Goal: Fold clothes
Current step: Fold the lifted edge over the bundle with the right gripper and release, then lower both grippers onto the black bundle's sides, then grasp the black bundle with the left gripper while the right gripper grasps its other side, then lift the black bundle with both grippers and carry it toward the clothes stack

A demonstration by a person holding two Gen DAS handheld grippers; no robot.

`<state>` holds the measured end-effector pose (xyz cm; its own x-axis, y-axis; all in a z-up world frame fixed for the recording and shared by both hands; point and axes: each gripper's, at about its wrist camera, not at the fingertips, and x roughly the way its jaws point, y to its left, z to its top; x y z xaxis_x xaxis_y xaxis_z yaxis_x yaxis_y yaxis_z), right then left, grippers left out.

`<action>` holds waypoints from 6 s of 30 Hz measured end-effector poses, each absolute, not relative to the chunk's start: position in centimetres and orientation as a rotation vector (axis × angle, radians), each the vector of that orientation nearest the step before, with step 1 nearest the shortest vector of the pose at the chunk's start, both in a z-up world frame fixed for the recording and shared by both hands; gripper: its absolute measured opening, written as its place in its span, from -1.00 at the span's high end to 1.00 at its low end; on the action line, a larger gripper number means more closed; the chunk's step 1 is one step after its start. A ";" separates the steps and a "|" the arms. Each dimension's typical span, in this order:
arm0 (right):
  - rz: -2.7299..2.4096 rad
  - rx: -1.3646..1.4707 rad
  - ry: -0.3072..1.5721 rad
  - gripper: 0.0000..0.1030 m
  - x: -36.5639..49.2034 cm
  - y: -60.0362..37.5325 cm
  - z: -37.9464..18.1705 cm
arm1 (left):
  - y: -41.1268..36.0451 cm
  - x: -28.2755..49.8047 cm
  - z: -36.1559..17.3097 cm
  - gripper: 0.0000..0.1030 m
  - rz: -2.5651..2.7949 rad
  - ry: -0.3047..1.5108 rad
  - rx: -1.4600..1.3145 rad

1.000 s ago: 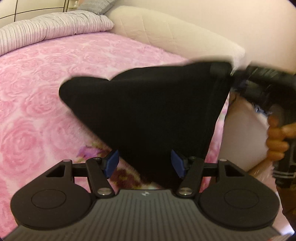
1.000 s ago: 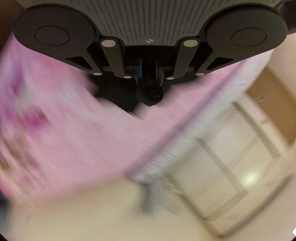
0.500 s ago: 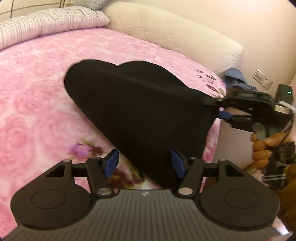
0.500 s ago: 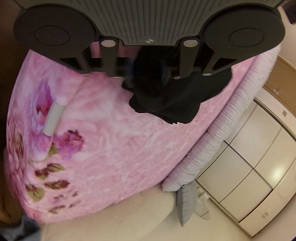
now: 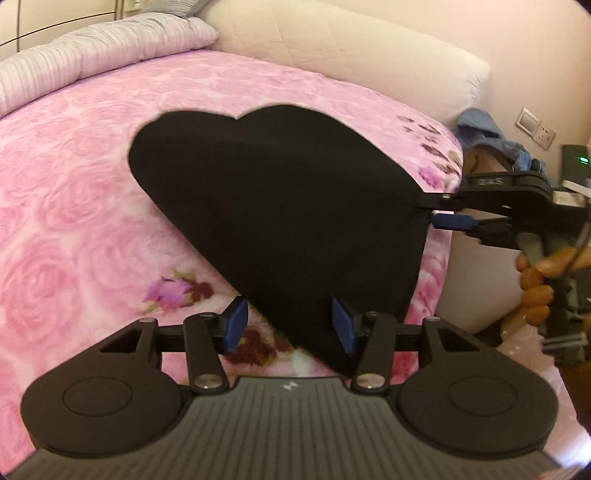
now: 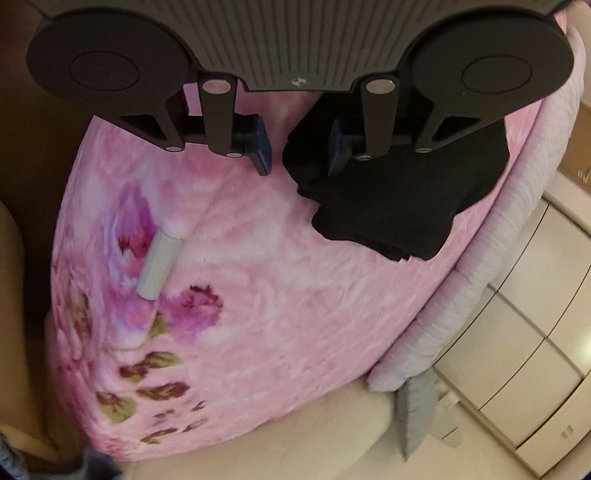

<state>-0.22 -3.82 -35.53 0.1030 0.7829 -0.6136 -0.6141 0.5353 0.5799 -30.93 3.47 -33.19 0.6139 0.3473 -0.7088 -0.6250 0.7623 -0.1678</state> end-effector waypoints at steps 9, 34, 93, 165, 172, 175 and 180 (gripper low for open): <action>1.018 0.058 1.002 -0.16 -6.4 -10.2 -31.4 | -0.3 -34.1 -29.5 0.10 0.690 0.737 -0.372; 1.065 0.033 0.928 -0.28 -15.7 -22.7 -26.9 | -8.6 -43.6 -26.5 -0.11 0.690 0.637 -0.414; 0.514 0.468 1.334 0.26 -2.0 -2.4 -34.6 | 29.5 -9.0 -32.3 0.64 -0.305 1.073 -0.453; 0.905 0.500 1.439 -0.22 -1.0 1.2 -39.0 | 21.1 -33.4 -41.2 -0.03 0.527 0.367 -1.651; 0.968 0.476 1.418 -0.28 0.4 4.2 -39.6 | 21.4 -32.2 -41.7 0.30 0.541 0.346 -1.650; 0.991 0.447 1.423 0.24 0.8 4.7 -39.4 | 21.0 -32.0 -41.2 0.57 0.559 0.340 -1.621; 1.056 0.386 1.450 0.49 1.7 6.1 -37.2 | 20.1 -32.0 -38.1 0.64 0.582 0.268 -1.573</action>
<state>1.67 6.12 -37.20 -0.2049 0.7652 -0.6104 -0.3457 0.5268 0.7765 -32.03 20.08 -38.13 0.8395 0.1753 -0.5143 -0.5046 -0.0993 -0.8576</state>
